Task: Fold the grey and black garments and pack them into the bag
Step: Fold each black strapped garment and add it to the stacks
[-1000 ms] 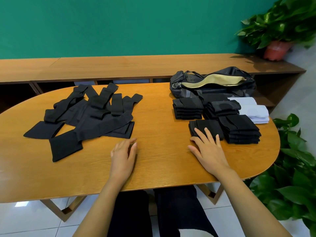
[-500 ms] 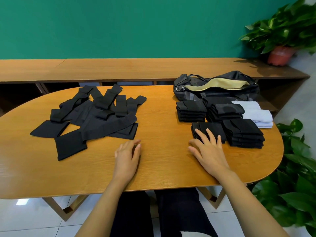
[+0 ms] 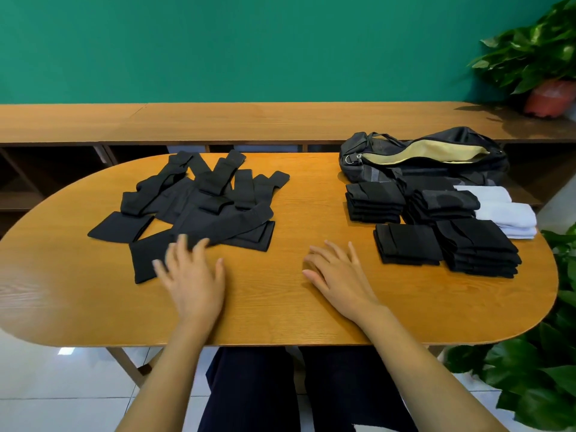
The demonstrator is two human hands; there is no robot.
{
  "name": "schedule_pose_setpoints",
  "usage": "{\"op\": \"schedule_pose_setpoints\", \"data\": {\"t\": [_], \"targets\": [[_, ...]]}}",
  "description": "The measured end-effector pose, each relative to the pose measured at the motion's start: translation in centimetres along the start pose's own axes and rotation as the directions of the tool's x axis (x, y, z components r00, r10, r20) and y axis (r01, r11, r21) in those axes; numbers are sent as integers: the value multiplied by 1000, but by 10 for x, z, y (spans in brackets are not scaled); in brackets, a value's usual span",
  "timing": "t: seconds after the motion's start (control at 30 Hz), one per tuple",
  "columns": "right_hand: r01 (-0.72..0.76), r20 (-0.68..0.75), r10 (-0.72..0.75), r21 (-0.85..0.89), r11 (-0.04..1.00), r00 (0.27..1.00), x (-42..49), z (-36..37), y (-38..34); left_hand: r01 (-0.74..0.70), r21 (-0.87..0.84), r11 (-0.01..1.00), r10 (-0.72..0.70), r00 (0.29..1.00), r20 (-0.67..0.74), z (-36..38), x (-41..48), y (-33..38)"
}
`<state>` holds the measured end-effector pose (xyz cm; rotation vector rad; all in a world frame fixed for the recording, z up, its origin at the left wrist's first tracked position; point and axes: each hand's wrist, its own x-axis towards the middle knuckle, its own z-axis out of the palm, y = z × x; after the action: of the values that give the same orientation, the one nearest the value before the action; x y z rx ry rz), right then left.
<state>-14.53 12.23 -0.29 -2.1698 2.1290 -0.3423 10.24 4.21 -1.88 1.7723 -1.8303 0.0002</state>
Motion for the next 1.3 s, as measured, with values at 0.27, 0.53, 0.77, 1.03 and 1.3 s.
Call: {"op": "schedule_pose_setpoints", "data": {"t": [0.27,0.53,0.77,1.03,1.3], "targets": [[39,4,-39,30,999,999,3,9,-14,-16,62,998,10,994,105,-14,-20,-15],[105,-65,-99,87,991,993,-7,1,-10,-321,-262,910,385,888,252,-3,-51,53],[45,-114,-31,122,992,993,-24,4,24,-282,-596,752,529,797,291,0,-56,79],[24,-171,4,161,987,985,-31,2,44,-339,-500,797,514,815,268,6,-43,65],[120,-198,-89,151,981,976,-34,8,46,-416,-432,800,554,790,264,17,-46,61]]}}
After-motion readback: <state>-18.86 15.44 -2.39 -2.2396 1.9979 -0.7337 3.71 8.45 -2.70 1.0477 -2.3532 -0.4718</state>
